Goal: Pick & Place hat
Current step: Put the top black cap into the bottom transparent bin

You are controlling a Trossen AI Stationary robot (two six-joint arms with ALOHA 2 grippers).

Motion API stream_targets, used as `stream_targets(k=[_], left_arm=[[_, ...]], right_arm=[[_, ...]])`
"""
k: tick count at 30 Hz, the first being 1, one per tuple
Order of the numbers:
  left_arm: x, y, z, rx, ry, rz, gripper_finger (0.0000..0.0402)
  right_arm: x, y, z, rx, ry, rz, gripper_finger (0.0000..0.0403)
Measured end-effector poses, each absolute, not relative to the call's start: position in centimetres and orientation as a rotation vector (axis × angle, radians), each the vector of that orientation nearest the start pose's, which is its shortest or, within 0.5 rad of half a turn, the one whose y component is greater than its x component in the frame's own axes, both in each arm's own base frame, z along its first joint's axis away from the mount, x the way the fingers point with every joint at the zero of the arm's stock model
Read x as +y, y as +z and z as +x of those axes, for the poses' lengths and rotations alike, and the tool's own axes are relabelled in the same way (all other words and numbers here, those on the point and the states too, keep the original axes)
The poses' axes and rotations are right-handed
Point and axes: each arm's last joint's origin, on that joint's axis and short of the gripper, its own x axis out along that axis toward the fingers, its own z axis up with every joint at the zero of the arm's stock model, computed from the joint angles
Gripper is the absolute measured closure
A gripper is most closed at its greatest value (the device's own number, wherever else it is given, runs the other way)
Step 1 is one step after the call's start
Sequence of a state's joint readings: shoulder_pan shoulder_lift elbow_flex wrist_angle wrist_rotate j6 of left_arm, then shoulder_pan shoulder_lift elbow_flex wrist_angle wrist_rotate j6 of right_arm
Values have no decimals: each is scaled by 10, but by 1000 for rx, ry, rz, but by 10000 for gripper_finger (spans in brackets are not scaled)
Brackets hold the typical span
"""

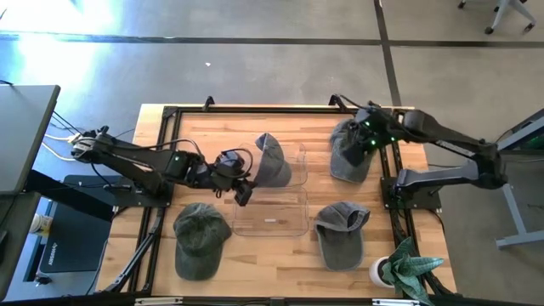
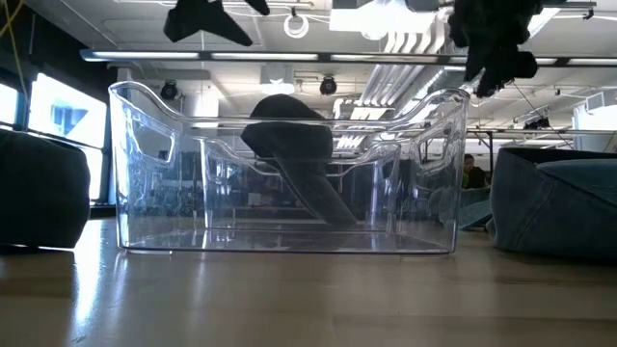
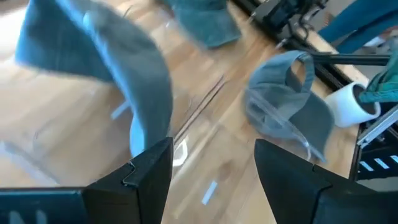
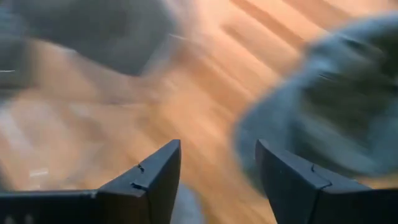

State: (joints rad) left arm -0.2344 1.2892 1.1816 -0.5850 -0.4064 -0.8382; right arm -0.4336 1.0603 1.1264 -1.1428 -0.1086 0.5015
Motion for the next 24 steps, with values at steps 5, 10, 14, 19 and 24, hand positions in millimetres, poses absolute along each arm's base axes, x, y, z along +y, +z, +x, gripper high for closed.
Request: stream_targets(k=[5,10,14,19,24], left_arm=[[-53,334,267,528,356,-506,181],[-59,335,268,540,271,-505,181],[-62,335,267,538,268,-502,181],[-62,338,268,503,284,-503,181],[-61,341,270,448,307,-514,181]], right_arm=[[-103,300,159,1220,-727,695,175],[-142,274,165,1407,-798,538,167],[-173,250,167,1526,-812,494,167],[-202,222,161,1649,-812,540,166],[-216,208,160,1672,-809,521,167]])
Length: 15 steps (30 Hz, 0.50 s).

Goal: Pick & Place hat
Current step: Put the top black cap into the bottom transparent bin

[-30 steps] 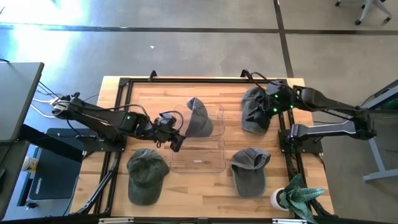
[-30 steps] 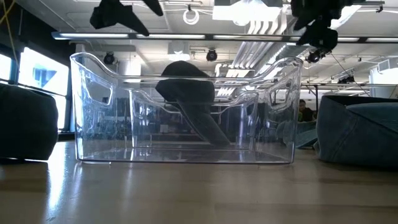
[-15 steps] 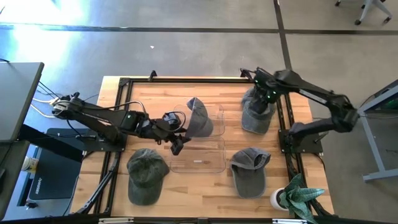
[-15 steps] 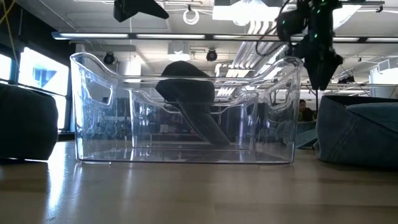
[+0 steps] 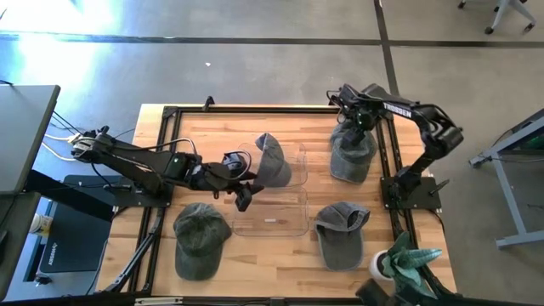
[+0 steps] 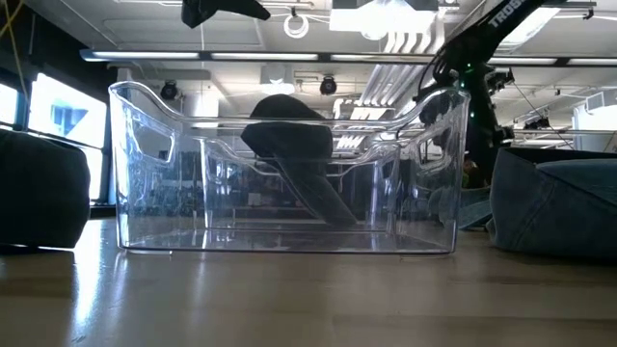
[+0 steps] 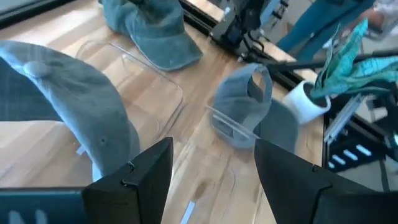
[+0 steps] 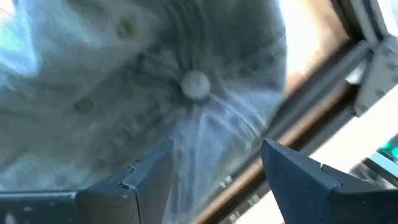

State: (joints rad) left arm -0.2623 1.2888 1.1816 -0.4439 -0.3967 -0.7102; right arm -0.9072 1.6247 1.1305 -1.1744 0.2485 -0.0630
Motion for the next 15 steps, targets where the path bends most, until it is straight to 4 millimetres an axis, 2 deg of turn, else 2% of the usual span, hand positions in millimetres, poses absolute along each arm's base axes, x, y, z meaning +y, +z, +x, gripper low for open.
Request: stream_targets(k=[6,15], left_arm=[[-60,347,273,370,330,-532,181],[-59,349,274,320,379,-522,181]], right_arm=[[-222,199,162,1688,-774,524,184],[-220,198,163,1673,-733,574,273]])
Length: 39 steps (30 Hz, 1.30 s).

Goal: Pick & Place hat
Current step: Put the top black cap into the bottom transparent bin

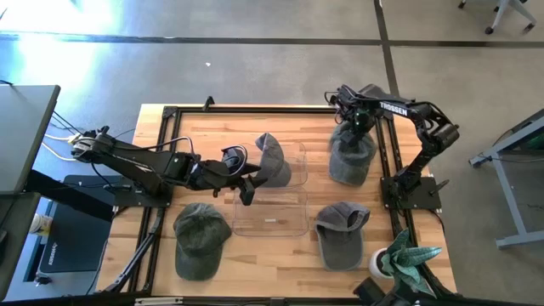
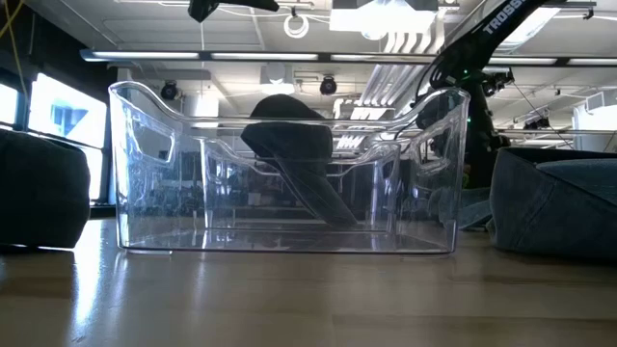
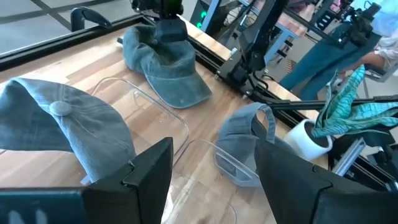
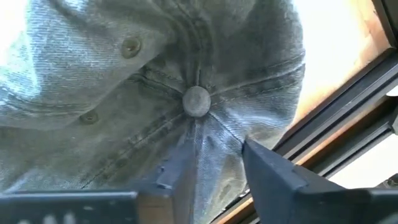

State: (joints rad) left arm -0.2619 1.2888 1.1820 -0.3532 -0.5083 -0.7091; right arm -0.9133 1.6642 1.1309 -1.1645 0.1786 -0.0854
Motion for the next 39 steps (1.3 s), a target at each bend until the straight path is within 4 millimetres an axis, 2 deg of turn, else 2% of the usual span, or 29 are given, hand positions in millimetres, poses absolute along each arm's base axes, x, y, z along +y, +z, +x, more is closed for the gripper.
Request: stream_targets(k=[4,9,13,16,19,25,28,33,36,39], left_arm=[[-59,349,274,320,379,-520,181],[-59,349,274,324,376,-498,181],[-59,349,274,325,377,-489,181],[-59,349,274,325,376,-488,181],[-57,351,275,315,376,-452,181],[-35,367,286,174,326,-346,181],[-20,375,298,78,266,-261,181],[3,371,322,-10,153,-213,181],[12,369,334,-62,79,-213,181],[15,368,347,-67,75,-152,181]], right_arm=[[-219,198,165,1676,-734,563,315],[-219,198,165,1661,-702,581,391],[-215,201,163,1672,-683,587,389],[-206,218,157,1649,-672,596,398],[-193,240,149,1534,-670,645,395],[-158,286,133,1215,-567,801,398],[-141,304,127,1069,-463,841,400],[-122,329,122,810,-307,876,400],[-112,346,120,646,-234,868,400],[-105,361,120,518,-184,846,400]])
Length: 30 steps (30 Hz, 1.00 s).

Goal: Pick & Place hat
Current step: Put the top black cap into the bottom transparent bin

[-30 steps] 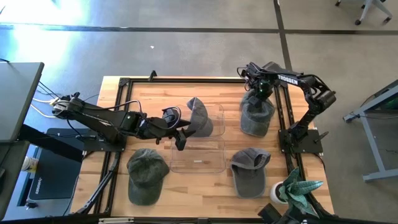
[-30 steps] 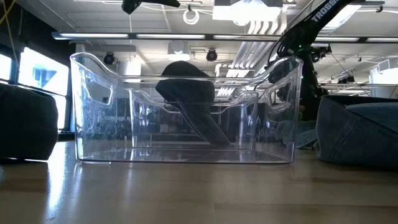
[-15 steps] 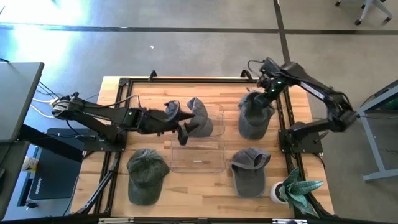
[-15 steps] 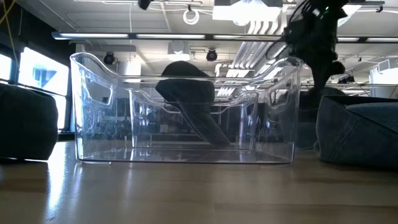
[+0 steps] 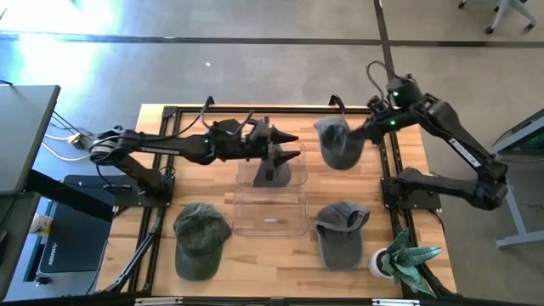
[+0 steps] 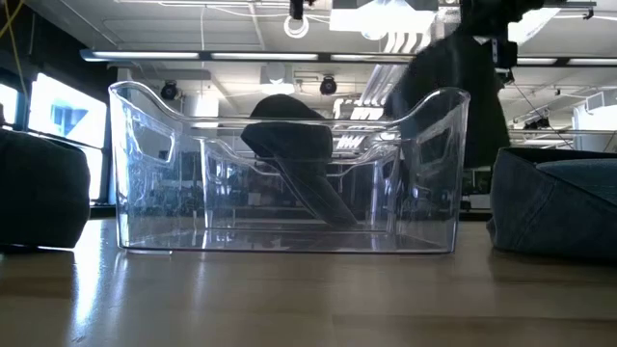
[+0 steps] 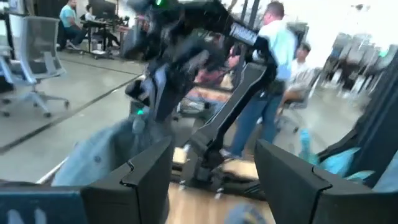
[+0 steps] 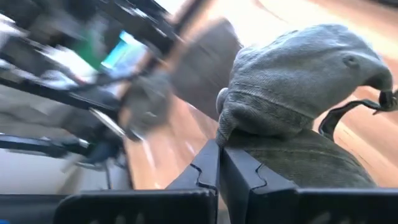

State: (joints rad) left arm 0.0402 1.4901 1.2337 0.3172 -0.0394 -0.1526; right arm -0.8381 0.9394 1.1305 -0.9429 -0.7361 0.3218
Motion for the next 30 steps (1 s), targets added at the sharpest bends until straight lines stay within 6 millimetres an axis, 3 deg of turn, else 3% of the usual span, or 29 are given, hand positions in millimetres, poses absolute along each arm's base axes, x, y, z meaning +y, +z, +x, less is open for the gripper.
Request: stream_targets(k=[7,11,18,22,30], left_arm=[[16,391,382,-105,67,142,181],[17,400,397,-25,77,274,175],[22,415,408,91,234,341,110],[23,409,417,87,255,339,82],[19,390,428,147,108,329,82]], right_arm=[[-93,389,134,317,1,789,401],[-87,399,143,255,91,751,400],[-73,406,152,235,186,722,399],[-68,405,155,247,211,718,400],[-61,405,158,259,236,712,397]])
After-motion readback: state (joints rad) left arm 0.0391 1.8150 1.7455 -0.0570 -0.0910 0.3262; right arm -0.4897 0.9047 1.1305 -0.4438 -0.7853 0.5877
